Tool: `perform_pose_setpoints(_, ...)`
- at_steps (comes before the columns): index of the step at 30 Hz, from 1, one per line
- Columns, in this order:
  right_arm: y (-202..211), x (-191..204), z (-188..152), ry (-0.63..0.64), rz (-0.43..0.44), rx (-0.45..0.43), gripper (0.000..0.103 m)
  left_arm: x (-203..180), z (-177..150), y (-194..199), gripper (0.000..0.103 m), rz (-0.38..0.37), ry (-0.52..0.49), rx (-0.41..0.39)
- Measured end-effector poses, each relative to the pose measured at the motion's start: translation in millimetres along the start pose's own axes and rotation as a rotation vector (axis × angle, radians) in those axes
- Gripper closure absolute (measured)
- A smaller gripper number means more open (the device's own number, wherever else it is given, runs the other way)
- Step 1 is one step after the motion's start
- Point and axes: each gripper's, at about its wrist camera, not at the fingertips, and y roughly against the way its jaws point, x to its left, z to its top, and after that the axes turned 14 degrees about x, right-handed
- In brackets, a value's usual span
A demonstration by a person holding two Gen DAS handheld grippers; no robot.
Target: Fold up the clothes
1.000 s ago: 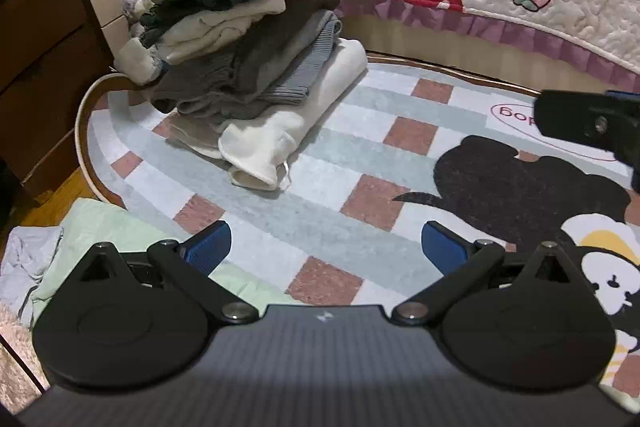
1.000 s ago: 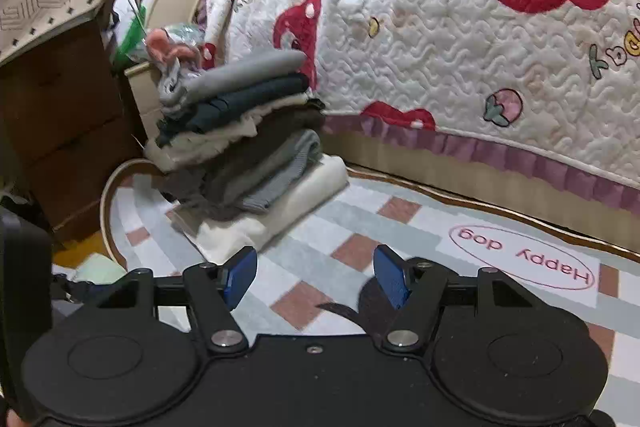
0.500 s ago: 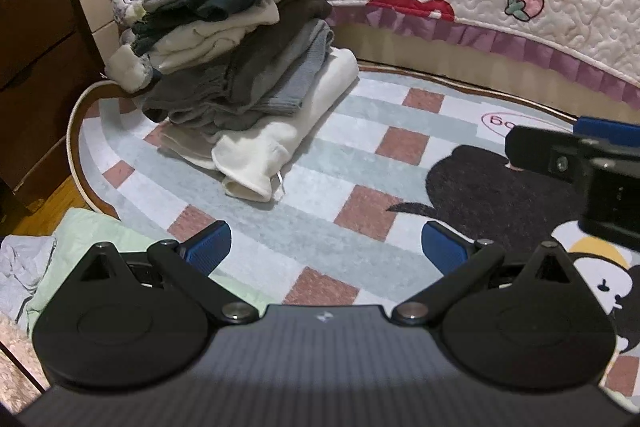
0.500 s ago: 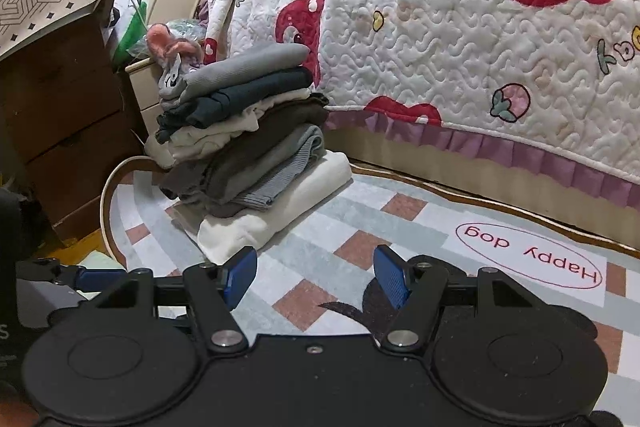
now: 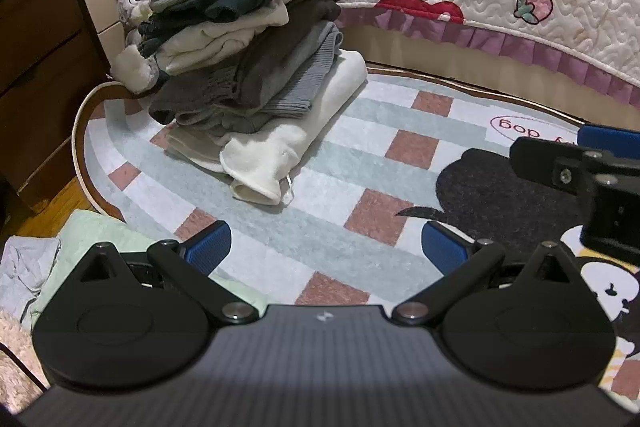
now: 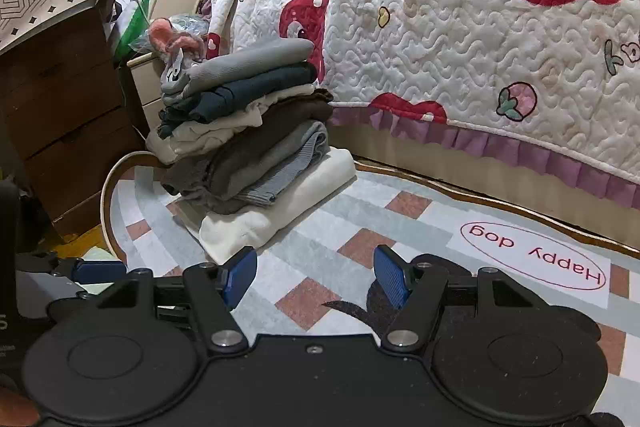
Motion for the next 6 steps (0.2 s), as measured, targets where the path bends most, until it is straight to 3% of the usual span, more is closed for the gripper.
perform_pose_setpoints(6, -1.7, 0.7, 1.2, 0.000, -0.005, 0.004, 0.034, 0.0, -0.1, -3.1, 0.000, -0.001, -0.006, 0.017)
